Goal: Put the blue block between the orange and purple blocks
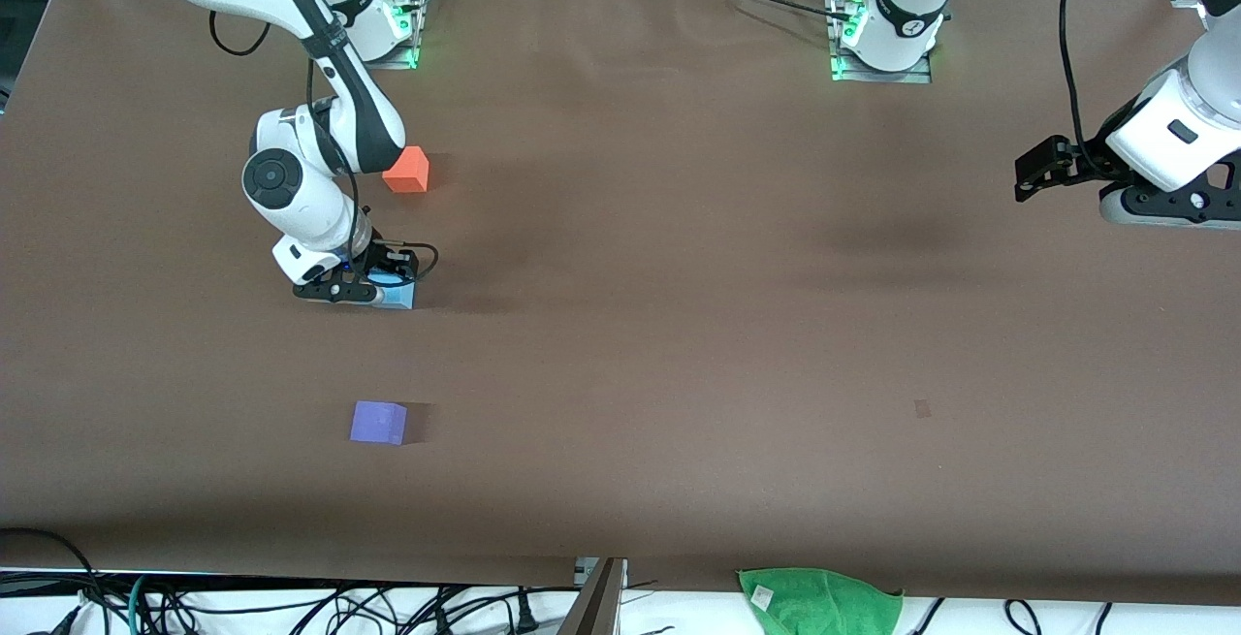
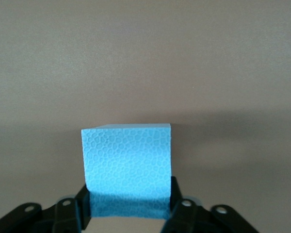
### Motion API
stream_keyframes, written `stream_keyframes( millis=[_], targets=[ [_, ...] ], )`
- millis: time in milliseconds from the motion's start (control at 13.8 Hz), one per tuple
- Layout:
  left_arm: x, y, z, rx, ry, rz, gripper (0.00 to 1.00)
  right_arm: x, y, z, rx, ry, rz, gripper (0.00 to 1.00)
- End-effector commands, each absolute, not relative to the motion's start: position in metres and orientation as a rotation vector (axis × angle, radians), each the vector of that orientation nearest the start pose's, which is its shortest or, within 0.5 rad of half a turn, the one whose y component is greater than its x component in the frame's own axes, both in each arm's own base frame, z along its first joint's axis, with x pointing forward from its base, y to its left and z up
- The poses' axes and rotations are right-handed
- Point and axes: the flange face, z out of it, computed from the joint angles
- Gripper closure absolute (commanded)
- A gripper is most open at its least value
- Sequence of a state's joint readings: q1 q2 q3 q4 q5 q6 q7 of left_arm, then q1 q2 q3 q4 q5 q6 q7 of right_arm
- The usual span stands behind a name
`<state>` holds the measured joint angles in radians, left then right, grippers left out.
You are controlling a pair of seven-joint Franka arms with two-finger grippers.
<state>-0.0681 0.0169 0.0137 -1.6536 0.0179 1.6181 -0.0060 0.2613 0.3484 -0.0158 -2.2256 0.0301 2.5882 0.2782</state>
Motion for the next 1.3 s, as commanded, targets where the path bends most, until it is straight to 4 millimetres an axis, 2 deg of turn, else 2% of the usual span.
stream_keyframes(
  millis=[0,289,434,579,723,940,1230],
  targets=[
    [0.561,-0.031,0.586,-3.124,0.092,0.081,0.0,0.533,0.132,0.234,-3.108,0.1,-0.064,0.0],
    [0.561,-0.031,0.586,-3.124,0.092,0.081,0.0,0.549,0.135,0.26,-3.107,0.042,-0.093,0.0],
    [0.561,-0.031,0.586,-3.124,0.092,0.081,0.0,0.566,0.137,0.283,-3.113,-0.028,-0.057,0.0],
    [0.561,-0.031,0.586,-3.124,0.092,0.081,0.0,0.583,0.128,0.306,-3.123,-0.094,-0.033,0.0],
    [0.561,-0.031,0.586,-3.123,0.092,0.083,0.0,0.595,0.128,0.329,-3.129,-0.162,-0.021,0.0],
    [0.56,-0.03,0.586,-3.123,0.092,0.088,0.0,0.614,0.129,0.374,-3.174,-0.26,0.013,0.0],
    [0.56,-0.03,0.586,-3.123,0.09,0.09,0.0,0.629,0.118,0.438,-3.186,-0.304,0.064,0.0]
  ],
)
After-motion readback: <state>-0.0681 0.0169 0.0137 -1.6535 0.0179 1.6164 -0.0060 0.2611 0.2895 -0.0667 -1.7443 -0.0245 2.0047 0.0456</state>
